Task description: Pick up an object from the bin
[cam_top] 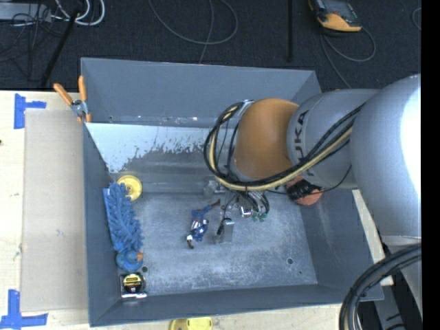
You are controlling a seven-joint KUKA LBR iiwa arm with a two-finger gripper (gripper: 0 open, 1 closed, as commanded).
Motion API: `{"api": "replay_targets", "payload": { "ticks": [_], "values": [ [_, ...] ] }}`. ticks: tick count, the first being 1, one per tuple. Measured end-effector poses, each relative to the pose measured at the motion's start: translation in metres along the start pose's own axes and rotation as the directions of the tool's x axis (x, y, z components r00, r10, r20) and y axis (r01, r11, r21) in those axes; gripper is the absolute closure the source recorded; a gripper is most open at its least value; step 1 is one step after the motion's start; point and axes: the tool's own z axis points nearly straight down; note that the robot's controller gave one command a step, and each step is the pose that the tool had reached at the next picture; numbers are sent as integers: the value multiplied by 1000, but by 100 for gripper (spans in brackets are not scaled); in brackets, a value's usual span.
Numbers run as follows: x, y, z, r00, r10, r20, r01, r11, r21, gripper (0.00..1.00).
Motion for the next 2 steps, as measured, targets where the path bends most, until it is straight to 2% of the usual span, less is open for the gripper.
{"api": "replay_targets", "payload": {
  "ticks": [1, 2],
  "values": [
    [-1, 19, 8, 1000, -16, -5, 16, 1000, 0, 100],
    [-1, 19, 8, 1000, -17, -5, 17, 1000, 0, 100]
  ]
}}
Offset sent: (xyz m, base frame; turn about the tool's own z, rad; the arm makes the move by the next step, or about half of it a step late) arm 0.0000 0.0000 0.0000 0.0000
